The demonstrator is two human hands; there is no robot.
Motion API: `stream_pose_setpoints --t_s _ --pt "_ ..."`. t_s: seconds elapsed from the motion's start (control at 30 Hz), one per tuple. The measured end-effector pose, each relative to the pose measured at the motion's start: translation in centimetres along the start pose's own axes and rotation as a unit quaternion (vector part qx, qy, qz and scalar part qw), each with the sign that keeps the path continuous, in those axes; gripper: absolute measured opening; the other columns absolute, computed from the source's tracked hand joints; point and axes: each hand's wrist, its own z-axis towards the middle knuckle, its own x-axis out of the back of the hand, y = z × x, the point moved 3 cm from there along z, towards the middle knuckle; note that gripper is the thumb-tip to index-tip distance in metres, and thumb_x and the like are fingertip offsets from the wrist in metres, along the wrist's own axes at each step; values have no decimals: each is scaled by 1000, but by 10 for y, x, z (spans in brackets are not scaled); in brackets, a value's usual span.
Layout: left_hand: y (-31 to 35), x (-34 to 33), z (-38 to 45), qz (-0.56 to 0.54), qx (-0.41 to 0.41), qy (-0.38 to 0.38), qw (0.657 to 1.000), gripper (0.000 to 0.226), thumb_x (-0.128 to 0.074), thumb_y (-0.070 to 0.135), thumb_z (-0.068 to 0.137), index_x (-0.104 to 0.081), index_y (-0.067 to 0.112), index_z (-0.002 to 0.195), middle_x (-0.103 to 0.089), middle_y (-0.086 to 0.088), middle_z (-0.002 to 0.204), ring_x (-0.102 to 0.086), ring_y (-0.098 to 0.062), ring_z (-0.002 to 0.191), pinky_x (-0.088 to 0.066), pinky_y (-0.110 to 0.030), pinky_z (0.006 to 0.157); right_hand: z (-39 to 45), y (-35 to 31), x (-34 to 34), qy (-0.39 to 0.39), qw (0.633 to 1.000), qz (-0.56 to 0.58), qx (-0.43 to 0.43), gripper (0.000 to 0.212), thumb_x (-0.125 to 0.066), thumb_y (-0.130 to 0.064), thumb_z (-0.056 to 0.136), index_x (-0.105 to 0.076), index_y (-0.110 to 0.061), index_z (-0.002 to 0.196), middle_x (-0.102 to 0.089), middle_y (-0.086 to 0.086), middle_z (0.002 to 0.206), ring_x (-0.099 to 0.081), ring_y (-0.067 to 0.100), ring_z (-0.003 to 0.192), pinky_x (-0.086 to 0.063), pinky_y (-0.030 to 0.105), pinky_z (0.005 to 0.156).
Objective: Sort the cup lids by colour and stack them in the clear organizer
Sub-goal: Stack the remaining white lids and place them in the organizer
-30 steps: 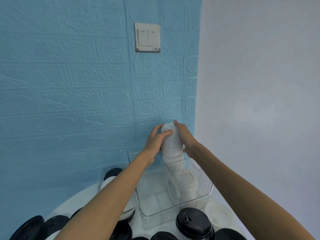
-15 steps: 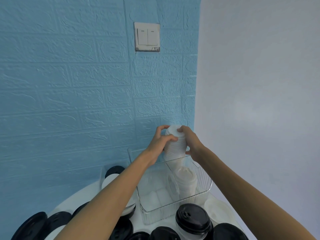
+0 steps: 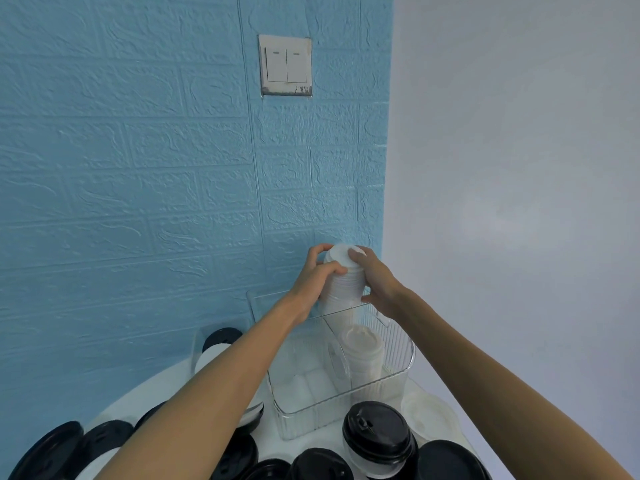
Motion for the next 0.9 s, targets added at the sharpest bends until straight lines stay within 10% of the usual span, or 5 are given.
stream_pose_setpoints --t_s 0.27,0.73,0.9 --pt "3 1 3 17 6 8 1000 57 -61 45 77 -44 43 131 -58 1 132 -57 -21 120 -44 -49 110 7 0 -2 31 999 11 -13 65 -41 -69 95 -35 -25 143 -45 0 145 -51 23 130 -43 54 111" --pt "-2 14 3 114 -33 5 993 63 -40 49 107 -9 38 161 -31 4 162 -36 -17 145 -30 -35 119 -3 -7 -11 8 995 -101 -12 66 -47 -74 92 -36 -41 149 -50 -2 143 -55 30 126 -50 56 103" --pt "-5 20 7 121 -42 14 992 60 -43 57 103 -18 44 156 -41 6 156 -48 -20 137 -38 -50 117 -5 -9 -12 7 993 -114 -5 57 -44 -70 96 -38 -41 145 -50 -1 139 -55 30 123 -52 52 97"
